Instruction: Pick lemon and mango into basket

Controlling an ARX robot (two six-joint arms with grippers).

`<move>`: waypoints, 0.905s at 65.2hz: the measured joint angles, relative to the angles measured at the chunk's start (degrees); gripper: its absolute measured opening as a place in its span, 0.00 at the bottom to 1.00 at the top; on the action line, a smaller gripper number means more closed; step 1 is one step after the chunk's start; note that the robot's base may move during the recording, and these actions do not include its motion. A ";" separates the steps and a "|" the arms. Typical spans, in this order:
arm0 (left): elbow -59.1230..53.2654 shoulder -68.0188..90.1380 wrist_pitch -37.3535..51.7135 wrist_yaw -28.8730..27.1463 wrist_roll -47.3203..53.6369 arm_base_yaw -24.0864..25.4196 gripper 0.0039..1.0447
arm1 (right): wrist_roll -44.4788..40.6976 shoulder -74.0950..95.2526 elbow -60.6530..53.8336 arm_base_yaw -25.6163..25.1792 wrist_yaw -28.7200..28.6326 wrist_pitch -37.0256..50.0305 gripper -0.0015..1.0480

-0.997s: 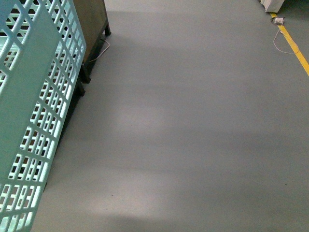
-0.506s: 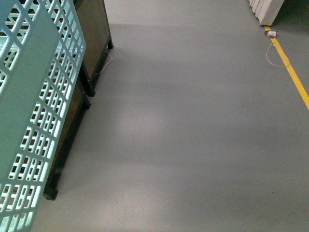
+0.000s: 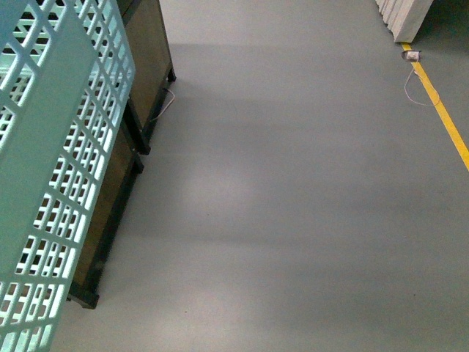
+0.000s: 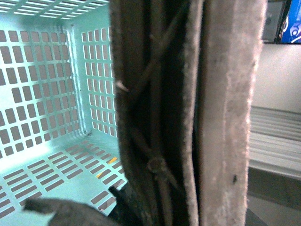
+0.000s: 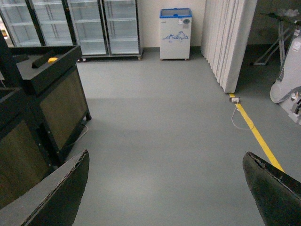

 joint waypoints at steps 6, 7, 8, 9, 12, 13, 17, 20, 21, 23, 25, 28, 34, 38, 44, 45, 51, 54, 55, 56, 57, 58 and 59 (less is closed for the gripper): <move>0.00 0.07 0.00 0.74 -0.48 -0.13 0.13 | -0.02 0.00 0.00 0.00 -0.02 0.00 0.92; 0.00 0.09 0.00 0.72 -0.79 -0.13 0.13 | 0.00 -0.02 0.00 0.00 -0.04 0.00 0.92; 0.00 0.09 0.00 0.68 -0.85 -0.13 0.13 | 0.00 -0.02 0.00 0.00 -0.04 0.00 0.92; 0.00 0.11 0.00 0.57 -0.90 -0.13 0.13 | 0.00 0.00 0.00 0.00 -0.04 0.00 0.92; 0.00 0.13 0.00 -0.02 -0.81 -0.11 0.13 | 0.00 0.02 0.00 0.00 -0.07 0.00 0.92; 0.00 0.15 0.00 -0.09 -0.79 -0.11 0.13 | 0.00 0.00 0.00 0.00 -0.09 0.00 0.92; 0.00 0.09 0.00 -0.63 -0.52 -0.11 0.13 | 0.00 -0.07 0.00 0.00 -0.04 0.00 0.92; 0.02 -0.02 0.00 -0.63 -0.37 -0.07 0.13 | 0.00 -0.04 0.00 0.00 -0.02 0.00 0.92; 0.02 -0.02 0.00 -0.61 -0.39 -0.07 0.13 | 0.00 -0.02 0.00 0.00 -0.02 0.00 0.92; 0.02 0.02 0.00 -0.59 -0.39 -0.07 0.13 | 0.00 0.00 0.00 0.00 -0.07 0.00 0.92; 0.02 0.11 -0.04 -0.57 -0.39 -0.07 0.13 | 0.00 -0.02 0.00 0.00 -0.02 0.00 0.92; 0.02 0.15 -0.04 -0.26 -0.42 -0.07 0.13 | 0.00 -0.02 0.00 0.00 -0.26 0.00 0.92; 0.02 0.15 -0.04 -0.37 -0.44 -0.07 0.13 | -0.02 -0.07 0.00 0.00 -0.24 0.04 0.92; 0.04 0.15 -0.04 -0.46 -0.31 -0.07 0.13 | 0.00 0.02 0.00 0.00 -0.20 0.02 0.92; 0.04 0.17 -0.02 -0.42 -0.33 -0.07 0.13 | -0.02 -0.04 0.00 0.02 -0.09 0.02 0.92; 0.02 0.17 -0.02 -0.39 -0.33 -0.07 0.13 | 0.00 0.00 0.00 0.00 -0.31 0.02 0.92; 0.04 0.17 -0.04 -0.31 -0.33 -0.04 0.13 | 0.00 0.00 0.00 0.00 -0.26 0.02 0.92; 0.02 0.17 -0.04 -0.46 -0.33 -0.04 0.13 | 0.00 0.00 0.00 0.00 -0.24 0.02 0.92; 0.04 0.17 -0.02 -0.48 -0.33 -0.04 0.13 | 0.00 -0.02 0.00 0.00 -0.24 0.02 0.92; 0.04 0.17 -0.02 -0.48 -0.31 -0.04 0.13 | 0.00 -0.02 0.00 0.00 -0.22 0.02 0.92; 0.04 0.17 -0.02 -0.48 -0.28 -0.04 0.13 | 0.00 -0.02 0.00 0.00 -0.22 0.02 0.92; 0.04 0.15 -0.04 -0.46 -0.17 -0.02 0.13 | 0.00 -0.02 0.00 0.00 -0.24 0.02 0.92; 0.04 0.15 -0.04 -0.46 -0.15 -0.02 0.13 | 0.00 -0.02 0.00 0.00 -0.24 0.00 0.92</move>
